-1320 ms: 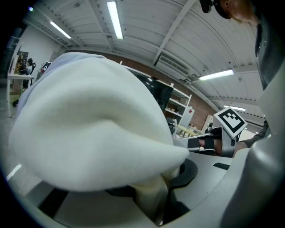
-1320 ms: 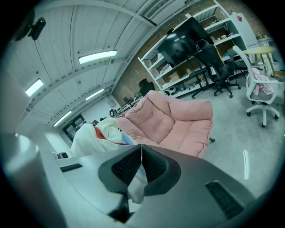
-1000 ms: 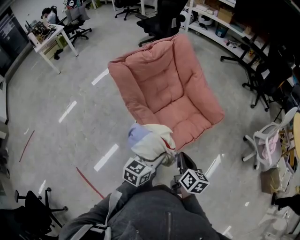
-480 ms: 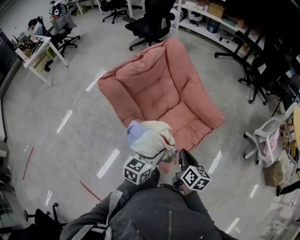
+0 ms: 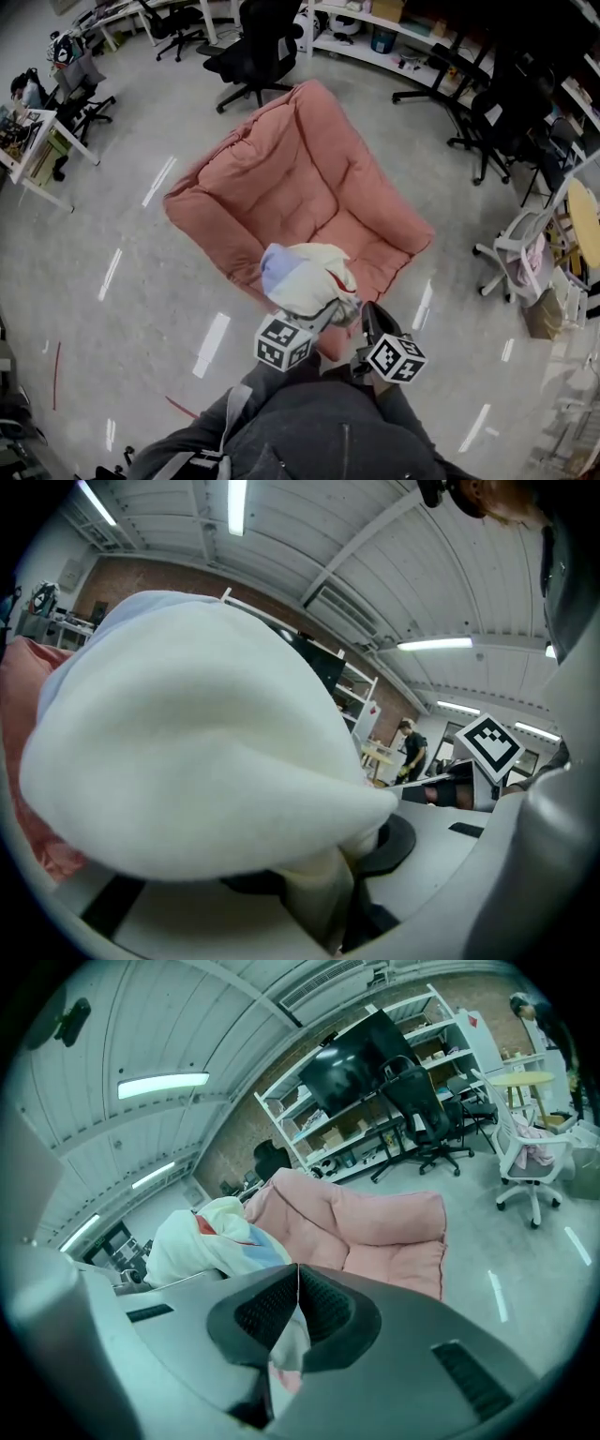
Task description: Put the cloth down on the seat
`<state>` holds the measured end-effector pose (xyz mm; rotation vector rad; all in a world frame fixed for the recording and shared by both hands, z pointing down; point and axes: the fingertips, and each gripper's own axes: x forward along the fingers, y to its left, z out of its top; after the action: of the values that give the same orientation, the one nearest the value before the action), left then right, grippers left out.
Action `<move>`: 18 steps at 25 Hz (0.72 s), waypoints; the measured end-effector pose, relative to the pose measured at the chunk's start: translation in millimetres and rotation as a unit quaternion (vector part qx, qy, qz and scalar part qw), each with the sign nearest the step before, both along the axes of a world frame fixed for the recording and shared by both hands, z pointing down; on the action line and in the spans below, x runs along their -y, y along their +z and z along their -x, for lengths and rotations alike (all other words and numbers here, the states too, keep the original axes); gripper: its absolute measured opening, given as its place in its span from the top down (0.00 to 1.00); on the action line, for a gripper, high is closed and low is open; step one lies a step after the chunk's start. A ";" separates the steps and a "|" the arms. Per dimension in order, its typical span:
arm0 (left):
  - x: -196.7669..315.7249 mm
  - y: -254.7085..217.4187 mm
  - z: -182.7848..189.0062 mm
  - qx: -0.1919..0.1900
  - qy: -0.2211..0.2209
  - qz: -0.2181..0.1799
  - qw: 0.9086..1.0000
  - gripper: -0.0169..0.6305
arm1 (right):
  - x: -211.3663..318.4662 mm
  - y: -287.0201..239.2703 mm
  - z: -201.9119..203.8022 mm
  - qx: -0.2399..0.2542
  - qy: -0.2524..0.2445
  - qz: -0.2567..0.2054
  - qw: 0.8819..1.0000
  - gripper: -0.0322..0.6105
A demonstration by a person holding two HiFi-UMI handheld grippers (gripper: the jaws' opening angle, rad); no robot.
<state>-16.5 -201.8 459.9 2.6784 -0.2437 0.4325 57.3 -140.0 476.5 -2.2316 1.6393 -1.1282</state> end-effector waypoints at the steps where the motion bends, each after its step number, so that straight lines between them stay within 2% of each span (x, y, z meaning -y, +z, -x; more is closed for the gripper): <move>1: -0.3 1.3 -3.2 0.000 0.009 0.001 1.000 0.72 | -1.3 1.1 -1.3 -0.003 0.004 0.005 1.000 0.93; 6: -3.9 17.2 -15.1 0.011 0.045 0.001 0.999 0.72 | -16.5 11.2 -16.5 -0.020 0.031 0.031 0.999 0.93; 12: -10.5 26.9 -35.1 0.025 0.084 -0.010 0.996 0.72 | -28.3 13.7 -33.8 -0.009 0.065 0.025 0.998 0.93; 18: -29.1 28.8 -79.3 0.028 0.126 0.017 0.991 0.72 | -40.5 22.9 -57.5 -0.001 0.069 0.023 0.997 0.93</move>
<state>62.7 -172.7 488.7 2.6748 0.0873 0.5841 114.8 -99.5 499.4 -2.3335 1.4488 -1.1402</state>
